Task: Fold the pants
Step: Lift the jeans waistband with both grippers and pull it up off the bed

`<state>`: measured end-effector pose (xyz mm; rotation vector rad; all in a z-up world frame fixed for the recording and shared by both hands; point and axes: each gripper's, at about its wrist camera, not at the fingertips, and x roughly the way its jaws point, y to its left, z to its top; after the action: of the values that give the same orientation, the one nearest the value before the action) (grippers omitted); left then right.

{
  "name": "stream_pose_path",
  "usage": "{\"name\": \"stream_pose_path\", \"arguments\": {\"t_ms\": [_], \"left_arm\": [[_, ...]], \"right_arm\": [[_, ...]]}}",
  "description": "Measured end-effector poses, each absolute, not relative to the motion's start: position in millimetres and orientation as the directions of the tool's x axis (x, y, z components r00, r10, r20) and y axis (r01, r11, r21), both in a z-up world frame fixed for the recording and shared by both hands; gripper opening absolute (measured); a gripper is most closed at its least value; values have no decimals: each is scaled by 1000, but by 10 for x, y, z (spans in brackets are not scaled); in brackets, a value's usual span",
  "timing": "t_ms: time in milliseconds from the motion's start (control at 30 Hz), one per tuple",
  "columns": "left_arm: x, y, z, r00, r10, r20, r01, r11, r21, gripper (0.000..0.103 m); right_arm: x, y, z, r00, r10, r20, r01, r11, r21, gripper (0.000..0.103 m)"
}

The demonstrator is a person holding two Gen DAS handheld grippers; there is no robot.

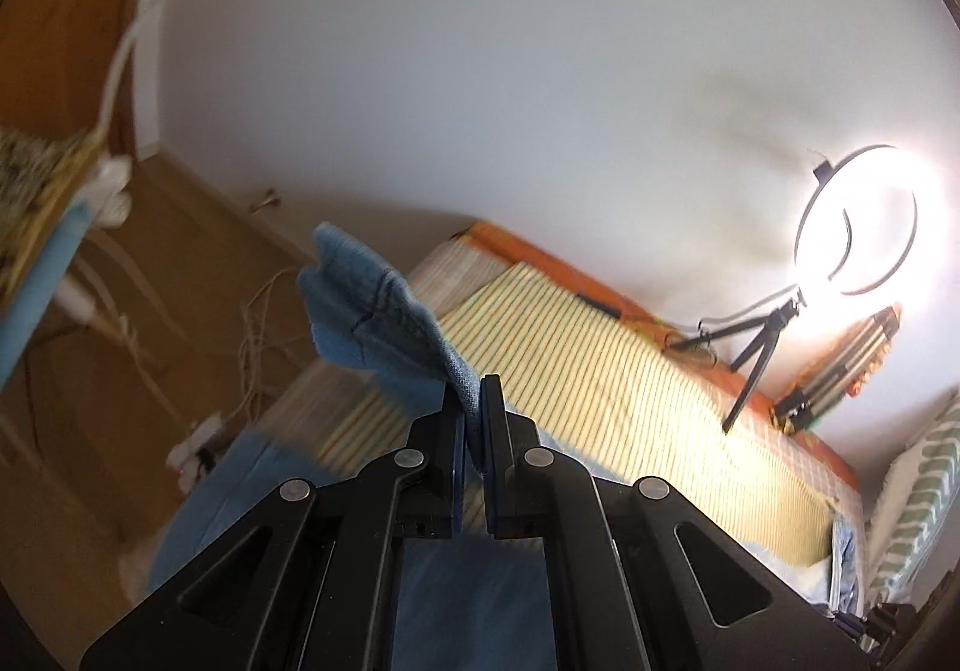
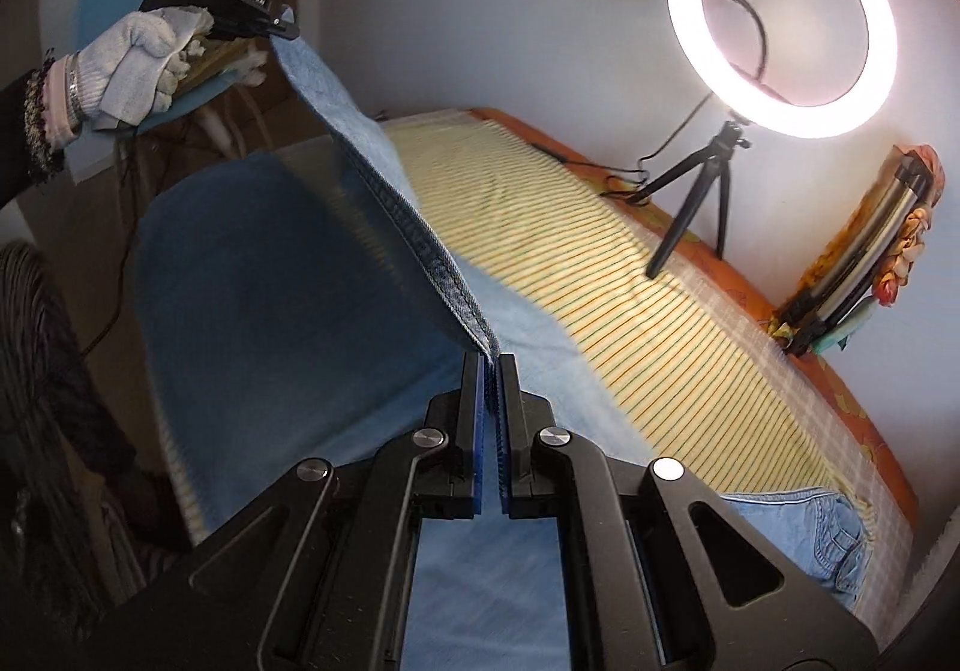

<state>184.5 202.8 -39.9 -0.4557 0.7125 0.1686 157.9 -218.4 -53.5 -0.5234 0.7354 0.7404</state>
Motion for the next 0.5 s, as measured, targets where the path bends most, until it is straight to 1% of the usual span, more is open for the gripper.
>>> {"name": "stream_pose_path", "arguments": {"t_ms": [133,300,400,500], "left_arm": [[1262,2106,-650,749,-15,-663,-314,872,-375,3],[702,2150,-1135,732,-29,-681,-341,850,-402,3],[577,2188,-1372,726,-65,-685,-363,810,-460,3],[563,2174,-1505,728,-80,-680,-371,788,-490,3]], "right_arm": [[1144,-2185,-708,481,394,-783,-787,588,-188,4],[776,-2182,-982,423,356,-833,-814,553,-177,4],[620,-2153,-1197,383,318,-867,-831,530,-172,4],[558,-2127,-1346,350,289,-891,-837,523,-160,4]]}}
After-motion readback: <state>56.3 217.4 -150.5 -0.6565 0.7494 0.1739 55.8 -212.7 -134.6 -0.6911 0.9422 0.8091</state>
